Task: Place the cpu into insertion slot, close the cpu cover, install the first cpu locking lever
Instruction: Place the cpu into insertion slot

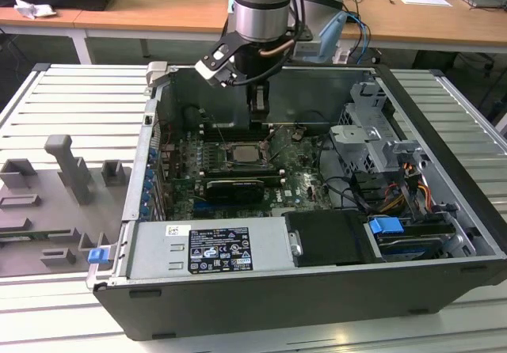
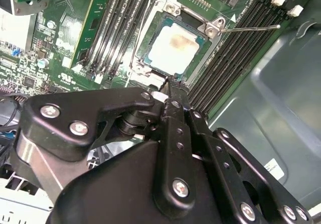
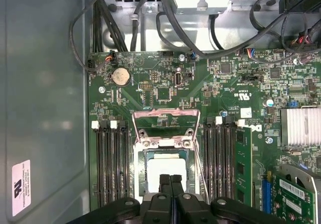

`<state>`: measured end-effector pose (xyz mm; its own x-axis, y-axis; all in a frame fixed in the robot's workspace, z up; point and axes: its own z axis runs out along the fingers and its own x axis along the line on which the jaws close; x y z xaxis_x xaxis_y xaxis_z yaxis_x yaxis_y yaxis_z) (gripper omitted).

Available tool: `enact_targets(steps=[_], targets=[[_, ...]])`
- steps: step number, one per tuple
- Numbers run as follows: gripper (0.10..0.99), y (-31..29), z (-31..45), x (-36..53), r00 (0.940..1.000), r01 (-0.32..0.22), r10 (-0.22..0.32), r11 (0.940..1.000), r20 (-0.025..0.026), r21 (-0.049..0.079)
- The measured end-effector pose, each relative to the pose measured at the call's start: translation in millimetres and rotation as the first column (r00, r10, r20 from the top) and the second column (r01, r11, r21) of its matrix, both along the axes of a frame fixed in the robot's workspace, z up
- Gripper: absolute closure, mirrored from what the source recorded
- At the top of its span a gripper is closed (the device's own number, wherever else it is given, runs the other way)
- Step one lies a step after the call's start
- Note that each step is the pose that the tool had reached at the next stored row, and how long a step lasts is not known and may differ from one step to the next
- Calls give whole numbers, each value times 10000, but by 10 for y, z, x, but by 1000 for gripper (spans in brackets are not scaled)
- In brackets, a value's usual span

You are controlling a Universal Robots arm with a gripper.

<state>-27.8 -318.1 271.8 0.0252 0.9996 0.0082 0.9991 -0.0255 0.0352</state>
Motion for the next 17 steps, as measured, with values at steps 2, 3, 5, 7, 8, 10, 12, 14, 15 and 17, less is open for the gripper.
enact_targets(steps=[2,3,5,7,8,10,12,14,15,17], targets=[[980,0,14,0,10000,1,-1,10000,1,0],[980,0,20,0,10000,0,0,10000,0,0],[980,0,26,0,10000,1,-1,10000,1,1],[980,0,37,0,10000,0,0,10000,0,-1],[980,0,42,0,10000,1,-1,10000,0,0],[980,0,51,0,10000,0,0,10000,1,1],[980,0,53,9,10000,1,-1,10000,-1,-1],[980,0,55,31,10000,0,0,10000,-1,-3],[980,1,58,37,10000,0,0,10000,0,-3],[980,1,61,38,10000,1,-1,10000,0,-3]])
